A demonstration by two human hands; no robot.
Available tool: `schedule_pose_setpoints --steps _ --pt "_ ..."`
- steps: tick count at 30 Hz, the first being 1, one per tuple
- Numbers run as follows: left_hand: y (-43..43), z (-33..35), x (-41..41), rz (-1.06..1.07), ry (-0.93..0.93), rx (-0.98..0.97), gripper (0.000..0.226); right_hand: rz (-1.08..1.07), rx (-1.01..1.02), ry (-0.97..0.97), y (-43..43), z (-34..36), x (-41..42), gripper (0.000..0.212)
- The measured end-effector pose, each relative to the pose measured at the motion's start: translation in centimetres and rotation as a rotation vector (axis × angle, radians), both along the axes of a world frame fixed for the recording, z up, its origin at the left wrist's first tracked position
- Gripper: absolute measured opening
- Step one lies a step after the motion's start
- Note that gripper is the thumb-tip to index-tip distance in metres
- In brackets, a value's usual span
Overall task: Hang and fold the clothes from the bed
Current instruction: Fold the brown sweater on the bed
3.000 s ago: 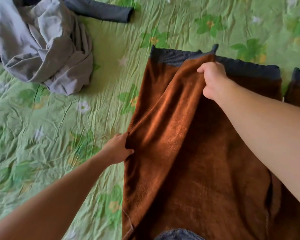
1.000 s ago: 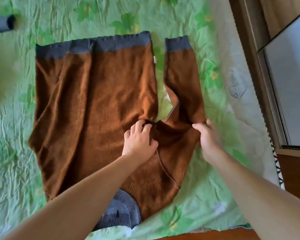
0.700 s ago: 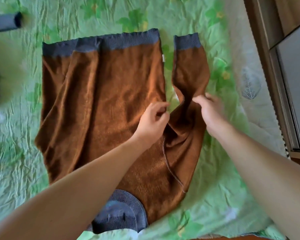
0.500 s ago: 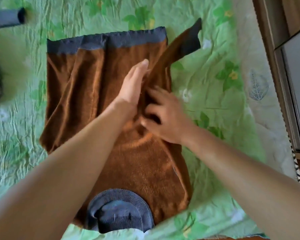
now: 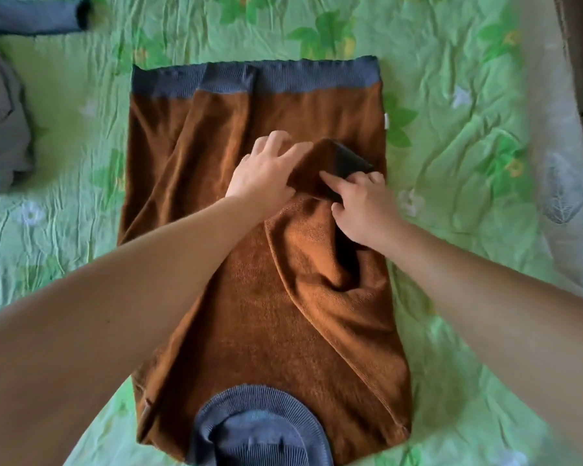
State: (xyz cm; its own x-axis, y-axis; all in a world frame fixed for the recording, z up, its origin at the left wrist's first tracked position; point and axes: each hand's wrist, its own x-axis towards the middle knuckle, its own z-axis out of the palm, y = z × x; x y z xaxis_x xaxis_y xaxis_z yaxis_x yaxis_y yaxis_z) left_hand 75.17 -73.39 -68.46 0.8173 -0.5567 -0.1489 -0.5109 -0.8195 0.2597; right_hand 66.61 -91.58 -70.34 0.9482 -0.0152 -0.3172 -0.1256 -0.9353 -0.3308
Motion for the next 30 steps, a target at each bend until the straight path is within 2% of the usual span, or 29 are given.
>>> schedule_pose_setpoints --steps 2,4,6,7,9,10,12,14,18,19,21,23,24,26,28,30 --pt "-0.1 -0.3 1.2 0.009 -0.060 -0.055 0.040 -0.053 0.194 0.017 1.1 0.7 2.7 0.073" --pt "0.4 -0.5 3.2 0.397 0.036 -0.268 0.029 -0.147 0.465 -0.071 2.4 1.6 4.9 0.077" --pt "1.8 -0.8 4.9 0.828 0.200 -0.413 0.035 -0.200 0.509 -0.222 3.0 2.2 5.5 0.063" --pt "2.6 -1.0 5.1 0.928 0.265 -0.384 0.042 -0.217 0.482 -0.254 2.8 2.1 5.0 0.050" --pt "3.7 -1.0 3.6 0.913 0.355 -0.275 0.061 -0.230 0.383 -0.160 2.1 1.4 2.5 0.019" --pt "3.9 -0.9 2.3 0.870 0.360 -0.283 0.068 -0.195 0.300 -0.064 1.5 0.9 0.7 0.008" --pt "3.8 -0.8 -0.3 0.818 0.364 -0.376 0.082 -0.097 0.113 0.089 0.0 0.3 -2.6 0.017" --pt "3.4 -0.8 -2.8 0.800 0.396 -0.433 0.087 -0.053 0.093 0.140 -1.2 0.4 -4.7 0.027" --pt "2.0 -1.3 -8.2 0.731 0.526 -0.470 0.061 0.083 0.176 0.329 -2.4 2.0 -5.8 0.038" --pt "1.7 -1.4 -9.6 0.697 0.541 -0.461 0.052 0.077 0.205 0.370 -2.3 2.3 -6.0 0.035" --pt "1.3 -1.6 -11.7 0.653 0.592 -0.434 0.036 -0.020 0.406 0.422 -2.2 3.3 -6.6 0.031" --pt "1.4 -1.7 -13.0 0.649 0.630 -0.423 0.036 -0.123 0.594 0.497 -2.8 3.9 -7.2 0.027" --pt "1.5 -1.5 -13.4 0.647 0.631 -0.419 0.040 -0.147 0.594 0.540 -3.4 4.0 -7.6 0.021" --pt "1.8 -1.6 -13.6 0.619 0.601 -0.391 0.046 -0.115 0.444 0.541 -5.1 3.8 -8.6 0.011" --pt "2.0 -1.8 -13.6 0.589 0.569 -0.361 0.049 -0.090 0.279 0.506 -6.6 3.3 -9.6 0.014" --pt "1.8 -2.0 -13.6 0.568 0.557 -0.345 0.053 -0.168 0.243 0.513 -7.5 3.0 -10.1 0.028"
